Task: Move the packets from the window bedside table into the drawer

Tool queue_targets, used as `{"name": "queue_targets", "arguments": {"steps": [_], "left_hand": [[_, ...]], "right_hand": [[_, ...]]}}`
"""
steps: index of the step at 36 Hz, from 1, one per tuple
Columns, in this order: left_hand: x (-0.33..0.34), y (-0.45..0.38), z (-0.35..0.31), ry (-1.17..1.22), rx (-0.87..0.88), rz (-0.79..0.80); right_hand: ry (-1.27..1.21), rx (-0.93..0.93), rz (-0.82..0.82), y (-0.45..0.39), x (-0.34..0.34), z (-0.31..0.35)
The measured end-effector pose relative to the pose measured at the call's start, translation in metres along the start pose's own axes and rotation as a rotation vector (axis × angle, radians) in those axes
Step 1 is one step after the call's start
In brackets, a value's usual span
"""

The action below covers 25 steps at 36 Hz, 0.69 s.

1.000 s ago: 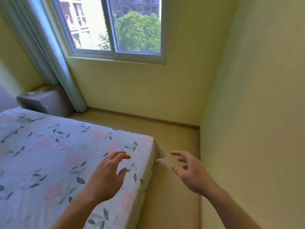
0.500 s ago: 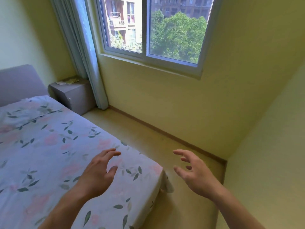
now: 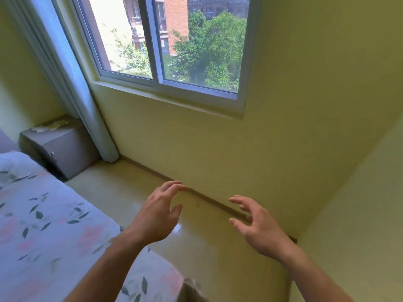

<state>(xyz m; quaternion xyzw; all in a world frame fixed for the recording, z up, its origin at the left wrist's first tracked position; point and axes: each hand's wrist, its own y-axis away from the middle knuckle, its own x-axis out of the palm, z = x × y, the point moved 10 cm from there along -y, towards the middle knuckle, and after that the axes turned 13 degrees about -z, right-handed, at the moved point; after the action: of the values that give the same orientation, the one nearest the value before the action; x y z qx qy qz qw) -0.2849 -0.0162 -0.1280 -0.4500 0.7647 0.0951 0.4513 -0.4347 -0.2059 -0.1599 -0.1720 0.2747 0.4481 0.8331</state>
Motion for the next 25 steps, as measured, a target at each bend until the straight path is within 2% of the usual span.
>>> {"name": "queue_targets", "arguments": {"steps": [3, 7, 11, 19, 25], "left_hand": [[0.015, -0.035, 0.009, -0.033, -0.068, -0.017], [0.003, -0.073, 0.033, -0.050, -0.188, -0.149], [-0.029, -0.091, 0.066, -0.109, -0.315, -0.292], [-0.079, -0.116, 0.157, -0.187, -0.566, -0.459], [-0.100, -0.169, 0.224, -0.170, -0.673, -0.537]], "right_hand": [[0.038, -0.033, 0.066, -0.060, -0.008, -0.009], [0.108, -0.136, 0.198, -0.144, 0.005, 0.001], [0.123, -0.285, 0.318, -0.214, 0.046, 0.041], [0.105, -0.520, 0.498, -0.316, 0.139, 0.119], [0.112, -0.580, 0.538, -0.404, 0.190, 0.157]]}}
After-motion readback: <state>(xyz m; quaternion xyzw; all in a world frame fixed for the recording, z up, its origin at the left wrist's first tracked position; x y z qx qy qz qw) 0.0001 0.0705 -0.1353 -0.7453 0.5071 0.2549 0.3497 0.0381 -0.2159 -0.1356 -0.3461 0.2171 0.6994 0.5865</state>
